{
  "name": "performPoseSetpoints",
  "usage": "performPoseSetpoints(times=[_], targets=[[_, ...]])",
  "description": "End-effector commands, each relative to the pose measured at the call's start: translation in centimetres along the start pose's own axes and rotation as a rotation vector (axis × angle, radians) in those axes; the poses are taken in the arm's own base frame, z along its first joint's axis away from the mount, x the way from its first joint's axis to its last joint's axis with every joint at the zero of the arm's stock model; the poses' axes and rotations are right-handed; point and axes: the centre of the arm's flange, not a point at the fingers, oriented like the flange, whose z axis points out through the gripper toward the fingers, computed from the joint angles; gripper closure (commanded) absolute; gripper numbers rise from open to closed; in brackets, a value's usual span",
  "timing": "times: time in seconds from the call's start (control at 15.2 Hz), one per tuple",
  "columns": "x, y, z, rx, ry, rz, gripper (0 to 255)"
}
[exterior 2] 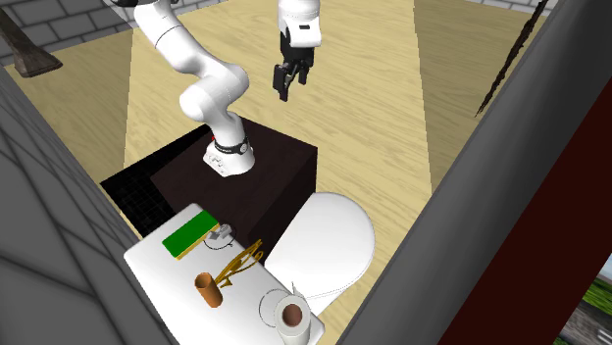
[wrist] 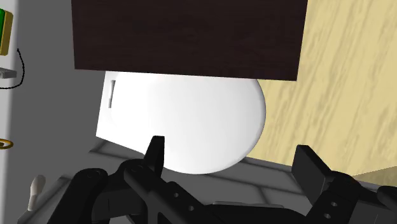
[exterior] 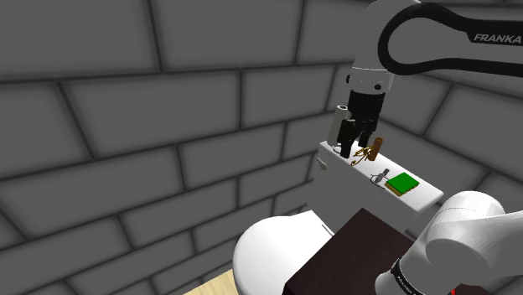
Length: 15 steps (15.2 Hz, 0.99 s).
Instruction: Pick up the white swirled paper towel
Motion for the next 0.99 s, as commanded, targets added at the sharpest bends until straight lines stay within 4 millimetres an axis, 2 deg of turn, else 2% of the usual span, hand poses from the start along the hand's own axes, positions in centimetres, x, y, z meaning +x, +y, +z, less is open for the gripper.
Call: performPoseSetpoints(times=[0.0,0.92], targets=[[0.0,0.0,0.0,0.000,0.000,0.000,0],[9.5,15.6,0.4,0.004,0.036,0.023,0]])
